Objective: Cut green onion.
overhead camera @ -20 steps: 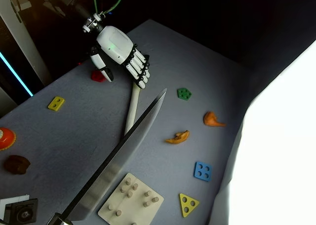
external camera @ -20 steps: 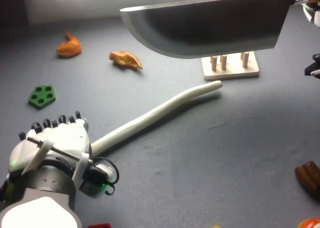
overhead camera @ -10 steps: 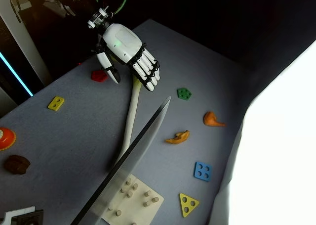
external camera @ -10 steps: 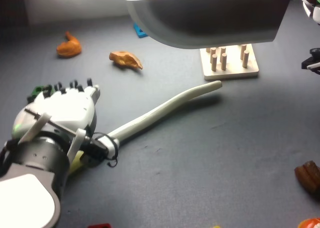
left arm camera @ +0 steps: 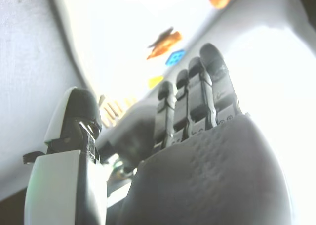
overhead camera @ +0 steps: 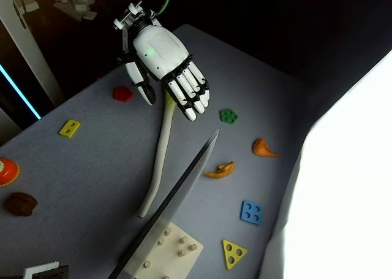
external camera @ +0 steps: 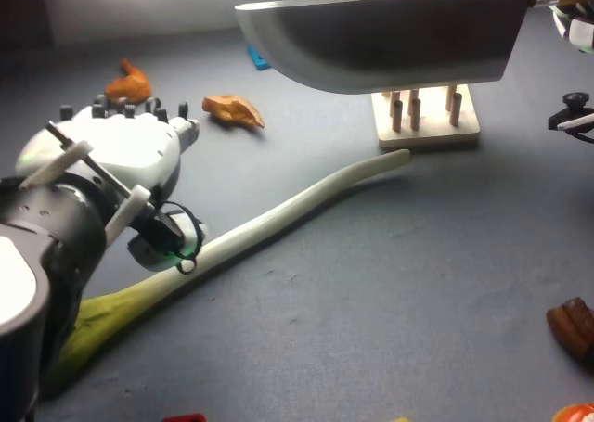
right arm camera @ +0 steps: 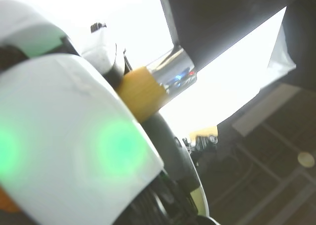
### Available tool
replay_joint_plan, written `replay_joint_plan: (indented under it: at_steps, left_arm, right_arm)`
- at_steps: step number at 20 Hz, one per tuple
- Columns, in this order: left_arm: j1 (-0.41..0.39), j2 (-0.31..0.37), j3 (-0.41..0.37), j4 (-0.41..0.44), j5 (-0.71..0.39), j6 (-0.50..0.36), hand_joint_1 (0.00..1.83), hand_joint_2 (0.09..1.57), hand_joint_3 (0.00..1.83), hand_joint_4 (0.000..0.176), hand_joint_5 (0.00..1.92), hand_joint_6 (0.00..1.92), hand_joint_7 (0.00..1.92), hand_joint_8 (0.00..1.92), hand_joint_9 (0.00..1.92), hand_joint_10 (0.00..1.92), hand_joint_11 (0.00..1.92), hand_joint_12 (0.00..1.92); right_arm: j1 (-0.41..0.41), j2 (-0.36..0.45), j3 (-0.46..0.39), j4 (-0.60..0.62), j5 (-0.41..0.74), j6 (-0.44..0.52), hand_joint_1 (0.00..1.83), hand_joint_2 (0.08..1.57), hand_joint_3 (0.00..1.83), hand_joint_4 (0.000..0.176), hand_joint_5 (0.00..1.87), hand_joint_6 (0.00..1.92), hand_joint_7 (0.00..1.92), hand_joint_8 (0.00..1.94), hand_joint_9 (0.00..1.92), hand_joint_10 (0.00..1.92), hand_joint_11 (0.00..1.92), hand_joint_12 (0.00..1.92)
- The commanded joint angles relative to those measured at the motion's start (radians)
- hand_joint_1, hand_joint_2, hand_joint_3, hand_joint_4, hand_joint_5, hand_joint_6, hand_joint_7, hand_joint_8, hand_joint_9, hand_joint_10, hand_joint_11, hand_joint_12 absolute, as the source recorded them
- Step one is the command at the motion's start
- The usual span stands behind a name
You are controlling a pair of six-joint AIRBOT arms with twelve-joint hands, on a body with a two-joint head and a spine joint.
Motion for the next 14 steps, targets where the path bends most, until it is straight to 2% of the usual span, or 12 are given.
replay_joint_plan:
  at_steps: [1,5,6,14]
  left_arm:
    - [-0.016,0.013,0.004,0.056,0.034,0.02,0.74,1.25,0.01,0.029,0.15,0.0,0.16,0.0,0.14,0.0,0.0,0.58]
    - [-0.062,0.034,0.009,-0.013,0.005,0.121,0.76,1.25,0.0,0.025,0.14,0.0,0.16,0.0,0.13,0.0,0.0,0.56]
    - [-0.074,0.037,0.012,-0.028,-0.006,0.145,0.8,1.23,0.0,0.029,0.15,0.0,0.14,0.0,0.12,0.0,0.0,0.6]
    - [-0.136,0.07,0.017,-0.123,-0.04,0.255,0.75,1.24,0.0,0.032,0.15,0.0,0.12,0.0,0.12,0.0,0.0,0.6]
  right_arm:
    - [0.006,0.004,0.012,-0.006,0.144,0.014,1.58,0.97,0.48,0.176,1.34,1.92,1.61,1.94,1.69,1.92,1.71,1.92]
    - [0.003,-0.008,0.027,-0.006,0.144,0.019,1.59,0.96,0.47,0.176,1.34,1.92,1.61,1.94,1.68,1.92,1.72,1.92]
    - [0.002,-0.009,0.028,-0.006,0.144,0.02,1.59,0.96,0.48,0.176,1.35,1.92,1.61,1.94,1.68,1.92,1.71,1.92]
    - [-0.005,-0.022,0.04,-0.006,0.13,0.025,1.58,0.97,0.47,0.176,1.33,1.92,1.58,1.94,1.66,1.92,1.69,1.92]
